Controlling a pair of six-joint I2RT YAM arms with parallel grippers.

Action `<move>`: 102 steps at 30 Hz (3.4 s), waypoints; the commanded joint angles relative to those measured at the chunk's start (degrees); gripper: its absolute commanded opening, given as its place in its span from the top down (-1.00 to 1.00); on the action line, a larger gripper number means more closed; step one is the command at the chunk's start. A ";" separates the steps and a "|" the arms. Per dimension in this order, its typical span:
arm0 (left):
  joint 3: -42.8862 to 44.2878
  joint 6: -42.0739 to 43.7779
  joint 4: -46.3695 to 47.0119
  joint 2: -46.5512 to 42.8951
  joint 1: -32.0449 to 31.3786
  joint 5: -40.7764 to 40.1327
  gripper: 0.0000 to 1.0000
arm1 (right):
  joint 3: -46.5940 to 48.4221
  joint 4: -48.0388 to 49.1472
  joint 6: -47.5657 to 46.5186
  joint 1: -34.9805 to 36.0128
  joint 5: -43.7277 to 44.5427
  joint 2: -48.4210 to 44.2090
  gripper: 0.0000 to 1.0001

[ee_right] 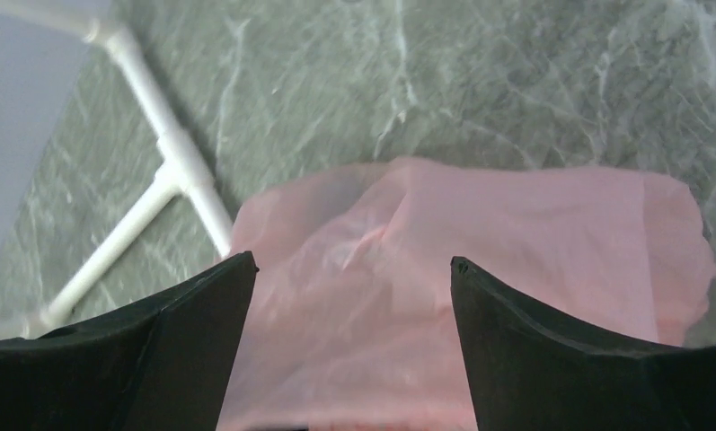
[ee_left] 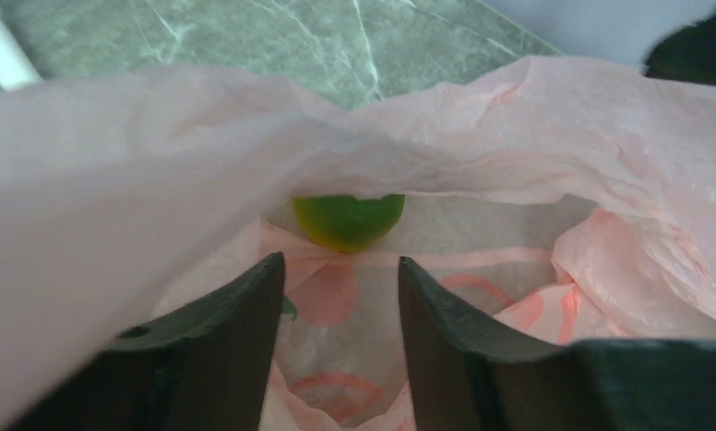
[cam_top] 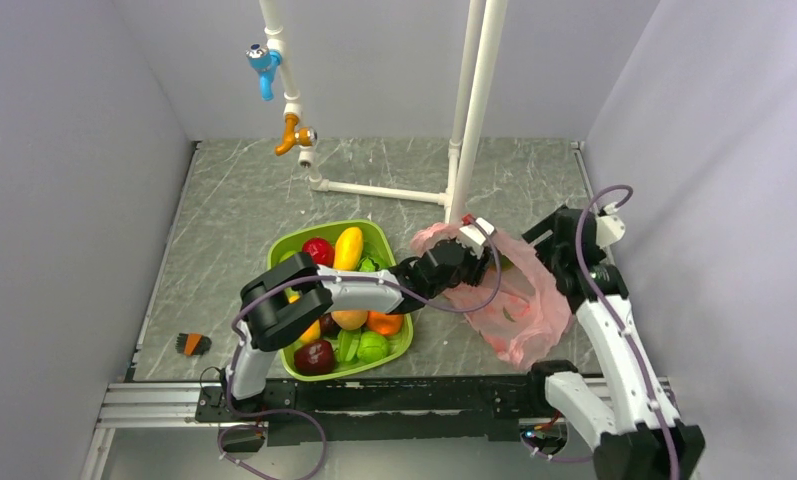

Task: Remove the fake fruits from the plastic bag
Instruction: Take out the fake fruit from the plastic bag.

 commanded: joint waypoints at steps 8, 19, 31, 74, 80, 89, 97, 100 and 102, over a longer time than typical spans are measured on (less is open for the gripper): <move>8.13 -1.42 -5.05 6.66 0.52 1.87 -0.52 | -3.31 17.84 2.59 -10.64 -18.26 14.14 -0.57; 12.67 0.03 -9.70 11.14 0.87 -0.57 -0.59 | -2.93 23.29 -1.06 -9.64 -23.66 26.59 -0.37; 16.55 0.80 -10.78 14.60 2.92 0.38 -0.68 | -8.86 20.00 -4.82 -9.16 -26.00 22.53 -0.19; 4.28 -1.37 -7.25 4.80 2.66 4.74 -0.61 | 16.92 22.06 -5.59 -7.04 -18.98 37.16 -0.21; 4.90 -1.47 -8.08 5.05 2.51 4.23 -0.65 | 28.31 13.56 -11.66 -6.94 -27.18 54.22 -0.16; 8.12 0.62 -11.01 5.99 2.51 1.43 -0.72 | 20.26 14.51 -11.73 -6.59 -34.98 55.01 -0.11; 9.50 4.01 -11.40 8.67 2.32 1.72 -0.76 | 13.67 12.95 -11.22 -6.59 -43.03 49.88 0.01; 9.72 5.07 -12.23 9.55 2.19 0.84 -0.76 | 10.82 14.81 -9.69 -6.74 -42.39 46.12 0.02; 9.84 5.22 -12.32 9.97 2.21 0.73 -0.76 | 10.40 14.52 -9.56 -6.69 -43.23 45.06 0.01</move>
